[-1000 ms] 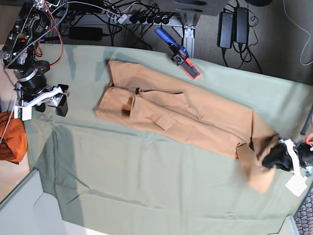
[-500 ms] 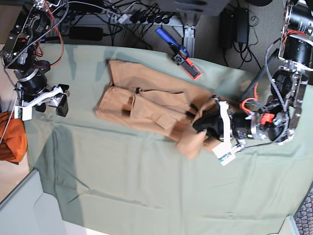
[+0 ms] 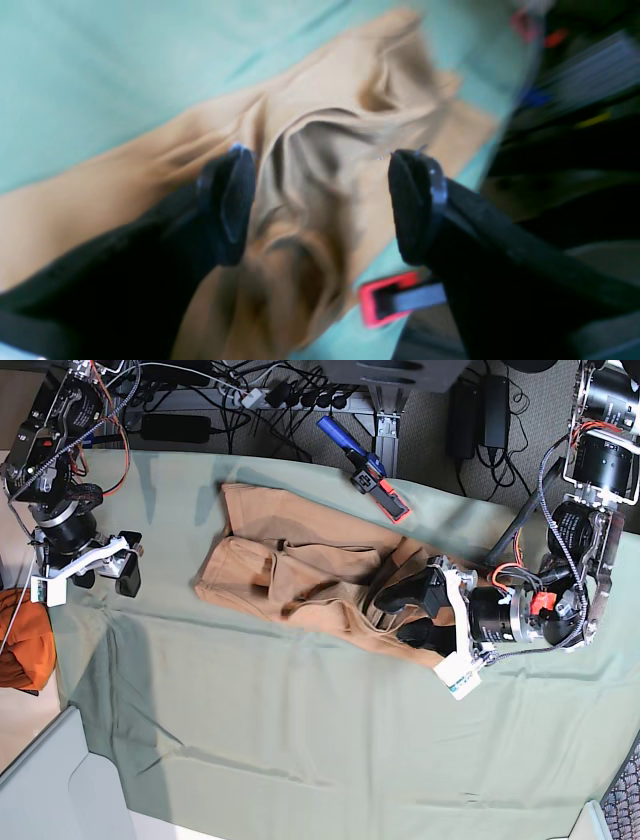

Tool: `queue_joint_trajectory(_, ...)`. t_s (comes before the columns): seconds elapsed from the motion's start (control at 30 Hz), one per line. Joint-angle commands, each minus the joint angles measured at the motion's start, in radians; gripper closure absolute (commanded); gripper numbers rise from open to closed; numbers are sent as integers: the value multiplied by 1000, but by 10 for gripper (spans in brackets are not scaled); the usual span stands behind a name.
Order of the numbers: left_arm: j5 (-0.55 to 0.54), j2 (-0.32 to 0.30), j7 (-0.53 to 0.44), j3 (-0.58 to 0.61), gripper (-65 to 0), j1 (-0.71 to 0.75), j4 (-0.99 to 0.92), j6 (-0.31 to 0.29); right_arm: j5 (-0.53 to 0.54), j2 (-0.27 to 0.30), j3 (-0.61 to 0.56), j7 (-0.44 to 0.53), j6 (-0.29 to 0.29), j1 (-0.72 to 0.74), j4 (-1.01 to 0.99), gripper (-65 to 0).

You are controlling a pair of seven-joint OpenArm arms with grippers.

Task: Fold the T-shirt properly
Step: 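Grasp the strip end with the left gripper and fold it toward the collar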

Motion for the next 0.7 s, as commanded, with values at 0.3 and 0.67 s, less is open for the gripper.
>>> queue_joint_trajectory(0.3, -130, -6, 53, -161, -446, -24, 74, -9, 97, -18, 119, -48, 65, -40, -111, -447)
queue_joint_trajectory(0.67, -159, -15, 69, -228, -446, -7, 74, -9, 252, -167, 50, -89, 146, -42, -180, -447)
